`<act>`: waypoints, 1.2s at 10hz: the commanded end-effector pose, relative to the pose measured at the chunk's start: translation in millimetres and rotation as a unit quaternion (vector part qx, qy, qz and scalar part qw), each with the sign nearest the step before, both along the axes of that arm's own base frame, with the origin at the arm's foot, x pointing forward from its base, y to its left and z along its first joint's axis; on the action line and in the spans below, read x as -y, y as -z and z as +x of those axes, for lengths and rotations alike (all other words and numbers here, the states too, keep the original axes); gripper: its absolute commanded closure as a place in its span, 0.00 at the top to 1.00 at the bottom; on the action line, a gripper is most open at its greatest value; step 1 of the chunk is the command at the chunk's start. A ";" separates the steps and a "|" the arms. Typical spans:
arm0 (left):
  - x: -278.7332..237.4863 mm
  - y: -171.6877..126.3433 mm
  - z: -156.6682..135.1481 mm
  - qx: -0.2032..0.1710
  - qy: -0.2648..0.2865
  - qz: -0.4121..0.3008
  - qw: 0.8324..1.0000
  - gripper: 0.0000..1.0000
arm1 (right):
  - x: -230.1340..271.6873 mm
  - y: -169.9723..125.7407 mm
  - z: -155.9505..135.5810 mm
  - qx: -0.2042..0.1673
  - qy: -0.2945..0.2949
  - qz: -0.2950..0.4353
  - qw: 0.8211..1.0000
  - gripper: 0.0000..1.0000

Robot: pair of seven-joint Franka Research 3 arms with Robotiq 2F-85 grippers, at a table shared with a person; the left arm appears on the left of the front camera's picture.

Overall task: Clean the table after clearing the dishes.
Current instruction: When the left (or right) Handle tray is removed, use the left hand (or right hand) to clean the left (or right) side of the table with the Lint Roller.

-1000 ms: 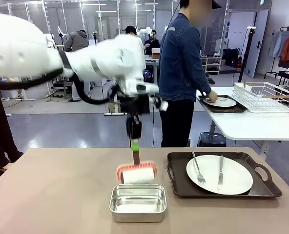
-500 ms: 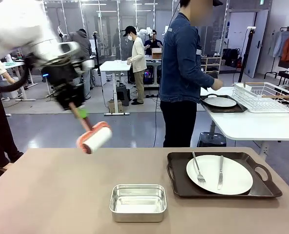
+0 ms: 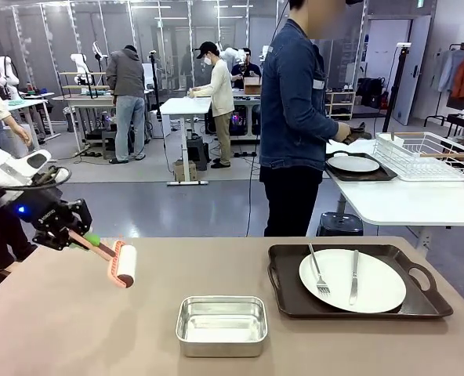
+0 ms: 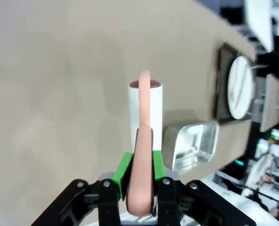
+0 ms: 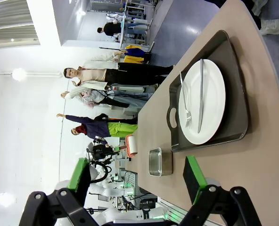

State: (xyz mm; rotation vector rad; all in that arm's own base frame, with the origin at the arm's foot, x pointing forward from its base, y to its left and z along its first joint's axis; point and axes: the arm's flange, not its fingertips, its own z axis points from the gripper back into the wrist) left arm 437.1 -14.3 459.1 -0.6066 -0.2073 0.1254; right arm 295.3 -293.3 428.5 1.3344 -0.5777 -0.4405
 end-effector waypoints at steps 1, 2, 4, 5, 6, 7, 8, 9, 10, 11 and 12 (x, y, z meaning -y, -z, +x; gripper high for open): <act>-1.0 -34.7 5.8 -0.005 0.032 0.023 0.999 0.08 | -0.6 -1.8 -0.5 0.008 -0.002 -0.001 1.000 1.00; -1.0 -34.7 5.8 -0.005 0.032 0.023 0.999 0.08 | -0.6 -1.8 -0.5 0.008 -0.002 -0.001 1.000 1.00; -1.0 -34.7 5.8 -0.005 0.032 0.023 0.999 0.08 | -0.6 -1.8 -0.5 0.008 -0.002 -0.001 1.000 1.00; -1.0 -34.7 5.8 -0.005 0.032 0.023 0.999 0.08 | -0.6 -1.8 -0.5 0.008 -0.002 -0.001 1.000 1.00; 2.5 -31.2 6.8 0.006 0.034 0.025 0.999 0.22 | -0.6 -1.8 -0.5 0.008 -0.002 -0.001 1.000 1.00; 15.5 -13.5 23.5 -0.009 0.059 0.003 0.998 0.22 | -0.6 -1.8 -0.5 0.008 -0.002 -0.001 1.000 1.00; 22.3 1.2 32.7 -0.017 0.074 -0.027 0.997 0.22 | -0.6 -1.8 -0.5 0.008 -0.002 -0.001 1.000 1.00; 23.9 13.1 38.3 -0.010 0.074 -0.044 0.996 0.22 | -0.6 -1.8 -0.5 0.008 -0.002 -0.001 1.000 1.00; 24.6 27.7 42.9 -0.009 0.086 -0.066 0.994 0.22 | -0.6 -1.8 -0.5 0.008 -0.002 -0.001 1.000 1.00; 22.1 43.8 48.0 0.000 0.091 -0.093 0.992 0.22 | -0.6 -1.8 -0.5 0.008 -0.002 -0.001 1.000 1.00; 19.5 55.1 52.7 -0.003 0.098 -0.111 0.989 0.22 | -0.6 -1.8 -0.5 0.008 -0.002 -0.001 1.000 1.00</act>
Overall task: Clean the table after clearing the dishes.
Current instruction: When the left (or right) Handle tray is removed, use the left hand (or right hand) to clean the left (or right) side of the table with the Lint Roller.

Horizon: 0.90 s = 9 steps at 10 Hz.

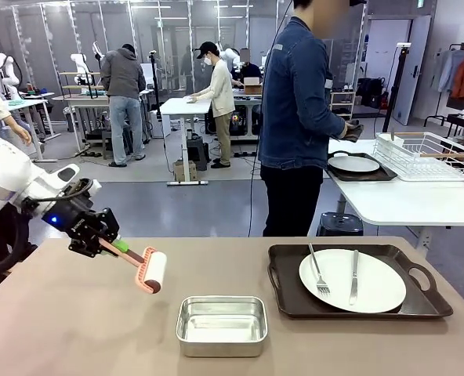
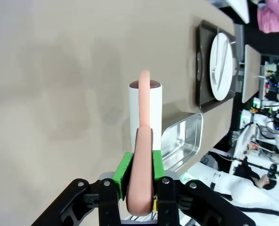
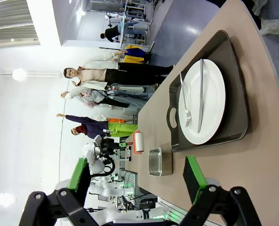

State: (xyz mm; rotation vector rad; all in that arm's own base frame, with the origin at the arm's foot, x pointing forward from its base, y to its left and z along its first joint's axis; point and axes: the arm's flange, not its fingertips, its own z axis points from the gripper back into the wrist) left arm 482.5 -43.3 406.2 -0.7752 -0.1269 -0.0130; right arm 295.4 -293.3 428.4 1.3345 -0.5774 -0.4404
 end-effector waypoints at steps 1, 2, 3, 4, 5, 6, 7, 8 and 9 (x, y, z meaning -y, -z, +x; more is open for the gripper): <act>-13.9 14.4 13.3 0.004 0.014 -0.057 0.998 0.22 | -0.5 -1.9 -0.6 0.008 -0.002 -0.001 1.000 1.00; -17.6 29.1 18.6 0.000 0.021 -0.080 0.997 0.22 | -0.5 -1.9 -0.6 0.008 -0.002 -0.001 1.000 1.00; -22.0 46.5 24.2 -0.004 0.024 -0.085 0.996 0.22 | -0.5 -1.9 -0.6 0.008 -0.002 -0.001 1.000 1.00; -25.7 63.8 31.3 -0.017 0.031 -0.087 0.996 0.22 | -0.5 -1.9 -0.6 0.008 -0.002 -0.001 1.000 1.00; -30.5 80.4 38.5 -0.037 0.029 -0.092 0.995 0.22 | -0.5 -1.9 -0.6 0.008 -0.002 -0.001 1.000 1.00; -35.0 91.7 43.3 -0.052 0.030 -0.105 0.993 0.22 | -0.5 -1.9 -0.6 0.008 -0.002 -0.001 1.000 1.00; -42.3 101.7 46.1 -0.051 0.035 -0.106 0.992 0.22 | -0.5 -1.9 -0.6 0.008 -0.002 -0.001 1.000 1.00; -52.5 111.0 48.6 -0.045 0.032 -0.103 0.993 0.22 | -0.5 -1.9 -0.6 0.008 -0.002 -0.001 1.000 1.00; -64.7 121.7 48.8 -0.038 0.037 -0.063 0.997 0.22 | -0.5 -1.9 -0.6 0.008 -0.002 -0.001 1.000 1.00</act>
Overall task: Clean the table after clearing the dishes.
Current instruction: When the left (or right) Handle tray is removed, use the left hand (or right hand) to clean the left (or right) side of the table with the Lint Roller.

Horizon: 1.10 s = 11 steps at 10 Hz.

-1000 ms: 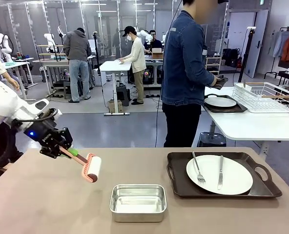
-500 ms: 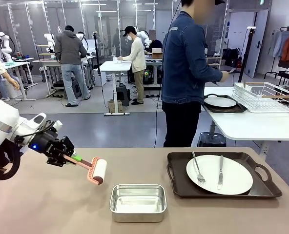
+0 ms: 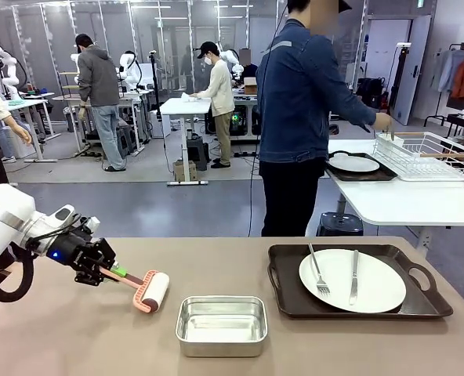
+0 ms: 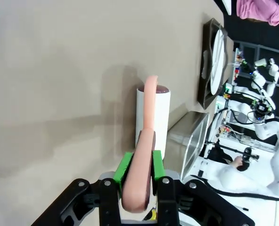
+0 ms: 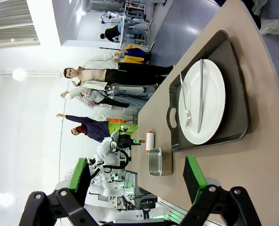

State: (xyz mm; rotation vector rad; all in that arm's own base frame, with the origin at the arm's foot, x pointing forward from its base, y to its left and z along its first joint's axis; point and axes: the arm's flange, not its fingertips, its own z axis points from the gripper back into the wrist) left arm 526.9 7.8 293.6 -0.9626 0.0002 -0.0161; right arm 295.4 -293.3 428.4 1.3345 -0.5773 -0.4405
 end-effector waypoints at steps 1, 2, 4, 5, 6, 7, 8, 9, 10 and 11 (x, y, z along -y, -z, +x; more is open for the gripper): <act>-26.6 11.0 2.2 0.030 0.013 0.037 0.999 0.22 | -0.5 -1.9 -0.6 0.008 -0.002 -0.001 1.000 1.00; -42.7 6.0 -0.2 0.034 0.012 0.047 0.998 0.22 | -0.5 -1.9 -0.6 0.008 -0.002 -0.001 1.000 1.00; -85.3 -11.1 -8.8 0.041 0.013 0.058 0.997 0.22 | -0.5 -1.9 -0.6 0.008 -0.002 -0.001 1.000 1.00; -106.5 -21.1 -13.9 0.047 0.010 0.061 0.997 0.22 | -0.5 -1.9 -0.6 0.008 -0.002 -0.001 1.000 1.00; -127.5 -31.2 -19.5 0.054 0.005 0.062 0.997 0.22 | -0.5 -1.9 -0.6 0.008 -0.002 -0.001 1.000 1.00; -147.4 -41.8 -24.6 0.056 -0.003 0.076 0.996 0.22 | -0.5 -1.9 -0.6 0.008 -0.002 -0.001 1.000 1.00; -171.0 -55.5 -32.1 0.062 -0.007 0.088 0.994 0.22 | -0.5 -1.9 -0.6 0.008 -0.002 -0.001 1.000 1.00; -193.1 -70.1 -39.1 0.064 -0.016 0.107 0.992 0.22 | -0.5 -1.9 -0.6 0.008 -0.002 -0.001 1.000 1.00; -214.8 -86.2 -46.7 0.064 -0.022 0.137 0.988 0.22 | -0.5 -1.9 -0.6 0.008 -0.002 -0.001 1.000 1.00; -234.7 -102.2 -54.0 0.066 -0.038 0.159 0.984 0.22 | -0.5 -1.9 -0.6 0.008 -0.002 -0.001 1.000 1.00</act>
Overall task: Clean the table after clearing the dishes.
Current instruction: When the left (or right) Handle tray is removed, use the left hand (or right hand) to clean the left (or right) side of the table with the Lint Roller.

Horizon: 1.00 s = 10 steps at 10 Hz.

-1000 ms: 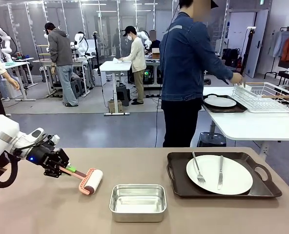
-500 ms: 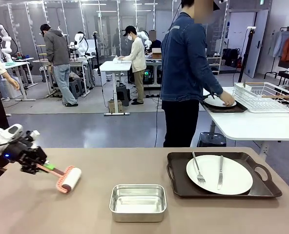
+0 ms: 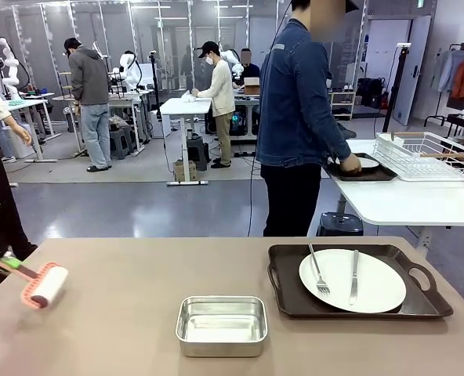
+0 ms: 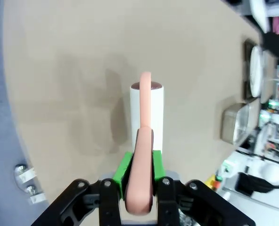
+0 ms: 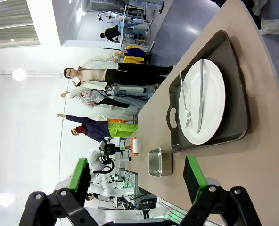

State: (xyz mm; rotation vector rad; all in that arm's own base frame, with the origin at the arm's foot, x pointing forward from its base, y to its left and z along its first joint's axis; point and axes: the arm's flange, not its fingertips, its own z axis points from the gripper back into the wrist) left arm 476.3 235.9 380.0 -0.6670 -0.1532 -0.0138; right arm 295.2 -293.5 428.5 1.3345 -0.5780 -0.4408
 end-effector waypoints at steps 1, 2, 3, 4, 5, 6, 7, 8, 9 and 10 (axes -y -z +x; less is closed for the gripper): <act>-20.1 -31.7 -10.3 -0.005 -0.017 0.029 0.999 0.22 | -0.7 -1.8 -0.4 0.008 -0.002 -0.001 1.000 1.00; -24.6 -52.2 -19.6 0.001 -0.022 0.062 0.998 0.22 | -0.7 -1.8 -0.4 0.008 -0.002 -0.001 1.000 1.00; -21.5 -72.9 -30.1 0.012 -0.018 0.076 0.997 0.22 | -0.7 -1.8 -0.4 0.008 -0.002 -0.001 1.000 1.00; -10.6 -93.8 -45.3 0.024 -0.006 0.089 0.996 0.22 | -0.7 -1.8 -0.4 0.008 -0.002 -0.001 1.000 1.00; 4.4 -115.6 -64.2 0.039 0.006 0.103 0.994 0.22 | -0.7 -1.8 -0.4 0.008 -0.002 -0.001 1.000 1.00; 21.7 -137.2 -83.6 0.067 -0.005 0.117 0.991 0.22 | -0.7 -1.8 -0.4 0.008 -0.002 -0.001 1.000 1.00; 36.9 -146.5 -97.1 0.079 -0.009 0.098 0.992 0.22 | -0.7 -1.8 -0.4 0.008 -0.002 -0.001 1.000 1.00; -5.4 -126.8 -55.4 0.051 0.001 0.103 0.993 0.22 | -0.7 -1.8 -0.4 0.008 -0.002 -0.001 1.000 1.00; -5.4 -126.8 -55.4 0.051 0.001 0.103 0.993 0.22 | -0.7 -1.8 -0.4 0.008 -0.002 -0.001 1.000 1.00; -5.4 -126.8 -55.4 0.051 0.001 0.103 0.993 0.22 | -0.7 -1.8 -0.4 0.008 -0.002 -0.001 1.000 1.00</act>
